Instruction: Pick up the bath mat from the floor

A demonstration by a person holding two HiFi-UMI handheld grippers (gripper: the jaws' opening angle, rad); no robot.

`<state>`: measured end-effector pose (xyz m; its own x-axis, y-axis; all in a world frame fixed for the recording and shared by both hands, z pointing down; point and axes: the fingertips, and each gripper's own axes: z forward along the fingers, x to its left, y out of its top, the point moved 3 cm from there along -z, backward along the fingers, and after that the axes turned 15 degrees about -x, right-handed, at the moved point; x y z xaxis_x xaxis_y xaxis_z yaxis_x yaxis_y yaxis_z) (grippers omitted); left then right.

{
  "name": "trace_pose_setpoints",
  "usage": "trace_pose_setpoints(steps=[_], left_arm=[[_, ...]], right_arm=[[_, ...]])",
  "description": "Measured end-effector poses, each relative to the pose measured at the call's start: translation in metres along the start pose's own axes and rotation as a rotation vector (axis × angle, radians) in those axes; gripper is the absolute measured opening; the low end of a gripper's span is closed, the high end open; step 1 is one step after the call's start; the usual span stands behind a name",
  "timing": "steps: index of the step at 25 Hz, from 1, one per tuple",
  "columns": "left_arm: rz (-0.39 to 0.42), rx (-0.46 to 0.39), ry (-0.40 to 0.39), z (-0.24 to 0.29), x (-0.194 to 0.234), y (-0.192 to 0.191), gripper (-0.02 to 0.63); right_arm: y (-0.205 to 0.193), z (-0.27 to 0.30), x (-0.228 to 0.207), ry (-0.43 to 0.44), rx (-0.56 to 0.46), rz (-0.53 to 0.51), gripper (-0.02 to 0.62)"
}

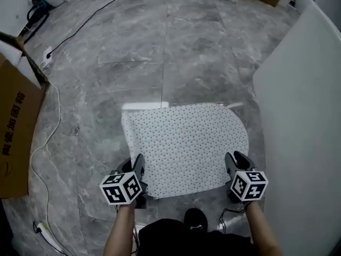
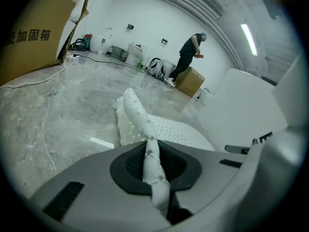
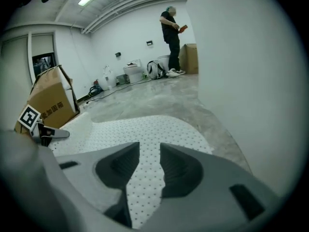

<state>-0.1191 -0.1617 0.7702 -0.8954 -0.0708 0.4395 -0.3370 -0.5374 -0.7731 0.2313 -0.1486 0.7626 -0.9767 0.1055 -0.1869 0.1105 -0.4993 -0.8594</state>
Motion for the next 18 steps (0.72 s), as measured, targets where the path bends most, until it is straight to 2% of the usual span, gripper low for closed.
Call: trace_pose_setpoints(steps=[4, 8, 18], left_arm=[[-0.003, 0.007, -0.046, 0.016, -0.024, 0.001, 0.026], [-0.003, 0.025, -0.102, 0.034, -0.048, -0.002, 0.026], [0.026, 0.078, -0.207, 0.066, -0.102, -0.015, 0.028]], right_arm=[[-0.001, -0.007, -0.039, -0.089, 0.001, 0.010, 0.135], [-0.006, -0.008, -0.072, -0.168, 0.008, -0.034, 0.135], [-0.024, 0.014, -0.129, -0.209, 0.118, -0.027, 0.137]])
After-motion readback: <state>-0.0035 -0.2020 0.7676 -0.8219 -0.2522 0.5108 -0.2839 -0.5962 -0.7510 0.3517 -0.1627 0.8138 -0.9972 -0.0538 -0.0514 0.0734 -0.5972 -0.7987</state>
